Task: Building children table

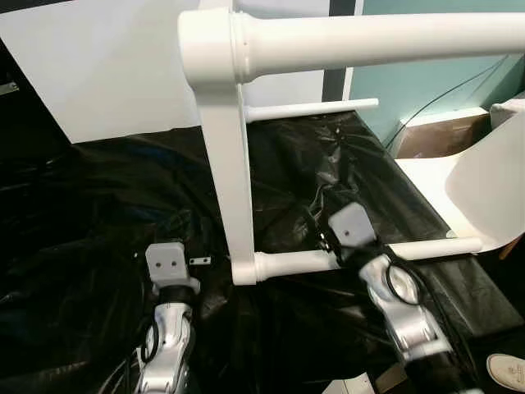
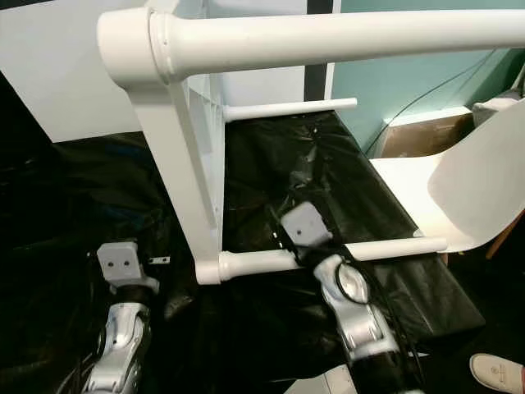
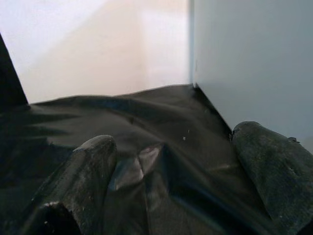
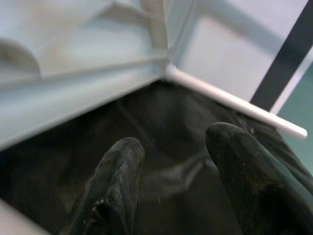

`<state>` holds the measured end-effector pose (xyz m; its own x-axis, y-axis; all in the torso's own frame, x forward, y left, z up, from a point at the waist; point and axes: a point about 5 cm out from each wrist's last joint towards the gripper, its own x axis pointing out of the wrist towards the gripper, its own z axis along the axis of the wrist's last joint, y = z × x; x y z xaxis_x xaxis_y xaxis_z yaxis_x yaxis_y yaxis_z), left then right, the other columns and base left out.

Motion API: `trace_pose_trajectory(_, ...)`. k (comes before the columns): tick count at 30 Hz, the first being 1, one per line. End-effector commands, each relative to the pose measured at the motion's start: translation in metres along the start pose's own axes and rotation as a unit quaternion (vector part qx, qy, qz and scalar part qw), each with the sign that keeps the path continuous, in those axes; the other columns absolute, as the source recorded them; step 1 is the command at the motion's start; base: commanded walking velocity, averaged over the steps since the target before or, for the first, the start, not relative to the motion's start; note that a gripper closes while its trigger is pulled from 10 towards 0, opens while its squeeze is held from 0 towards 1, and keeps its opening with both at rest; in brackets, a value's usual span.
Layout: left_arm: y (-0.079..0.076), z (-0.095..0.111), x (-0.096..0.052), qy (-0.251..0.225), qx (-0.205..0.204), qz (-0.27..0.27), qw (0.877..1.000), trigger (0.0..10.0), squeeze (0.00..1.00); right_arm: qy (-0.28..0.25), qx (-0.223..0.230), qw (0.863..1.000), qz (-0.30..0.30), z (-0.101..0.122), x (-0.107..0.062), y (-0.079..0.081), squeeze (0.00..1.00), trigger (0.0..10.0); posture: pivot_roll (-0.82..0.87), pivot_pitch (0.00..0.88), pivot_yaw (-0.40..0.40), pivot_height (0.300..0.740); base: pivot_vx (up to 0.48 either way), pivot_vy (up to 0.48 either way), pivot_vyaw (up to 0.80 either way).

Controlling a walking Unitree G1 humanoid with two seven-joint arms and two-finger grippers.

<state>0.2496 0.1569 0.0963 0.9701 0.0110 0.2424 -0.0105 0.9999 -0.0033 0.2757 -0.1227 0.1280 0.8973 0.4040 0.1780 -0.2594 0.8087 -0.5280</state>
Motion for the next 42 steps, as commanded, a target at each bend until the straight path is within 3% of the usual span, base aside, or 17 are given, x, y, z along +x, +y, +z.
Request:
trace_pose_trajectory(1,-0.003,0.000,-0.002,0.000,0.006,-0.039,0.999,10.0,0.00,-0.010,-0.004,1.000,-0.009,0.004,0.001,-0.002,0.00,10.0,-0.05,0.000,0.091,0.740,0.000,0.000,0.00)
trace_pose_trajectory(4,0.001,0.004,-0.006,-0.004,0.011,-0.036,0.999,10.0,0.00,-0.003,0.005,1.000,-0.024,0.002,-0.003,-0.006,0.00,10.0,-0.06,0.000,0.090,0.740,0.000,0.000,0.00)
trace_pose_trajectory(10,-0.001,0.017,-0.017,-0.020,-0.001,-0.058,0.998,10.0,0.00,0.005,0.022,0.999,-0.026,0.001,0.005,-0.006,0.00,10.0,-0.05,0.000,0.079,0.740,0.000,0.000,0.00)
trace_pose_trajectory(15,-0.004,0.011,-0.049,0.014,-0.002,-0.105,0.994,10.0,0.00,-0.005,0.018,0.999,-0.031,0.004,0.022,-0.006,0.00,10.0,-0.02,0.000,0.053,0.740,0.000,0.000,0.00)
trace_pose_trajectory(19,-0.006,0.011,-0.051,0.018,0.000,-0.110,0.994,10.0,0.00,-0.008,0.020,0.999,-0.028,0.006,0.023,-0.006,0.00,10.0,-0.02,0.000,0.053,0.740,0.000,0.000,0.00)
trace_pose_trajectory(20,-0.012,0.020,-0.058,0.018,-0.043,-0.147,0.988,10.0,0.00,-0.016,0.023,1.000,-0.010,0.009,0.029,0.000,0.00,10.0,-0.01,0.000,0.036,0.740,0.000,0.000,0.00)
trace_pose_trajectory(23,-0.014,0.024,-0.061,0.019,-0.058,-0.160,0.985,10.0,0.00,-0.020,0.023,1.000,-0.003,0.011,0.032,0.003,0.00,10.0,-0.01,0.000,0.036,0.740,0.000,0.000,0.00)
trace_pose_trajectory(28,-0.023,0.039,-0.067,0.025,-0.135,-0.202,0.970,10.0,0.00,-0.052,0.027,0.997,0.042,0.024,0.051,0.021,0.00,10.0,0.00,0.000,0.024,0.740,0.000,0.000,0.00)
trace_pose_trajectory(32,-0.030,0.045,-0.069,0.024,-0.157,-0.235,0.959,10.0,0.00,-0.058,0.031,0.996,0.056,0.028,0.063,0.026,0.00,10.0,0.01,0.000,0.013,0.740,0.000,0.000,0.00)
trace_pose_trajectory(37,-0.032,0.048,-0.070,0.026,-0.158,-0.245,0.956,10.0,0.00,-0.057,0.044,0.995,0.066,0.031,0.073,0.030,0.00,10.0,0.01,0.000,0.010,0.740,0.000,0.000,0.00)
trace_pose_trajectory(38,-0.030,0.048,-0.068,0.024,-0.153,-0.238,0.959,10.0,0.00,-0.059,0.057,0.993,0.089,0.035,0.080,0.039,0.00,2.4,0.02,0.000,0.008,0.740,0.000,0.000,0.00)
trace_pose_trajectory(39,-0.030,0.047,-0.066,0.023,-0.151,-0.235,0.960,10.0,0.00,-0.061,0.060,0.991,0.100,0.036,0.082,0.042,0.00,0.8,0.02,0.000,0.007,0.740,0.000,0.000,0.00)
trace_pose_trajectory(41,-0.030,0.047,-0.065,0.023,-0.151,-0.234,0.960,10.0,0.00,-0.062,0.061,0.991,0.105,0.037,0.083,0.044,0.00,0.8,0.02,0.000,0.007,0.740,0.000,0.000,0.00)
trace_pose_trajectory(42,-0.030,0.047,-0.064,0.023,-0.152,-0.232,0.961,10.0,0.00,-0.063,0.067,0.989,0.115,0.037,0.085,0.047,0.00,0.0,0.02,0.000,0.009,0.740,0.000,0.000,0.00)
